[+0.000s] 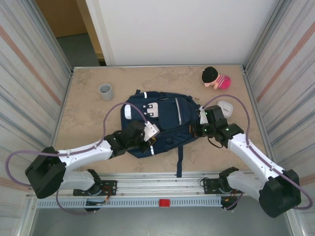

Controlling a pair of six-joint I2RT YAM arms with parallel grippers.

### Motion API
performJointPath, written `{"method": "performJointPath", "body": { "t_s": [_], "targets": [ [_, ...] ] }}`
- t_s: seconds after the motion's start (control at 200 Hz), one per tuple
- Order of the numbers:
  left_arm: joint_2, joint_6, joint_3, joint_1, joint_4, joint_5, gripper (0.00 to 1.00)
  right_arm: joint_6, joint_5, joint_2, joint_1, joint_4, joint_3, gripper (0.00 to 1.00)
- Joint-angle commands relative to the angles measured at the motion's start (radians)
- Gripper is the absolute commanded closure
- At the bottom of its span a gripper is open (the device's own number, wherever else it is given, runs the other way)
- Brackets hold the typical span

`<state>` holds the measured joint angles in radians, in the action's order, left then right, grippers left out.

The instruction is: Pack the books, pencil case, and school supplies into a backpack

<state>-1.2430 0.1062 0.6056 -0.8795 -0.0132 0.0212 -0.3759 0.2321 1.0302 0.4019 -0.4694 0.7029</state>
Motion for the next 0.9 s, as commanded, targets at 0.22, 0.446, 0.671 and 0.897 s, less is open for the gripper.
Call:
{"method": "performJointPath", "body": {
  "t_s": [0.22, 0.446, 0.671, 0.897],
  "targets": [
    [0.13, -0.403, 0.054, -0.004, -0.269, -0.133, 0.42, 0.044, 0.142, 0.033, -0.004, 0.01, 0.007, 1.0],
    [0.329, -1.097, -0.018, -0.03, -0.407, -0.217, 0.21, 0.068, 0.133, 0.042, 0.022, -0.006, 0.008, 1.0],
    [0.439, -1.441, -0.145, -0.108, -0.376, -0.262, 0.19, 0.078, 0.083, 0.029, 0.09, -0.021, 0.012, 1.0],
    [0.383, -1.435, -0.162, -0.108, -0.33, -0.253, 0.19, 0.093, 0.022, 0.032, 0.184, -0.061, 0.042, 1.0]
  ]
}}
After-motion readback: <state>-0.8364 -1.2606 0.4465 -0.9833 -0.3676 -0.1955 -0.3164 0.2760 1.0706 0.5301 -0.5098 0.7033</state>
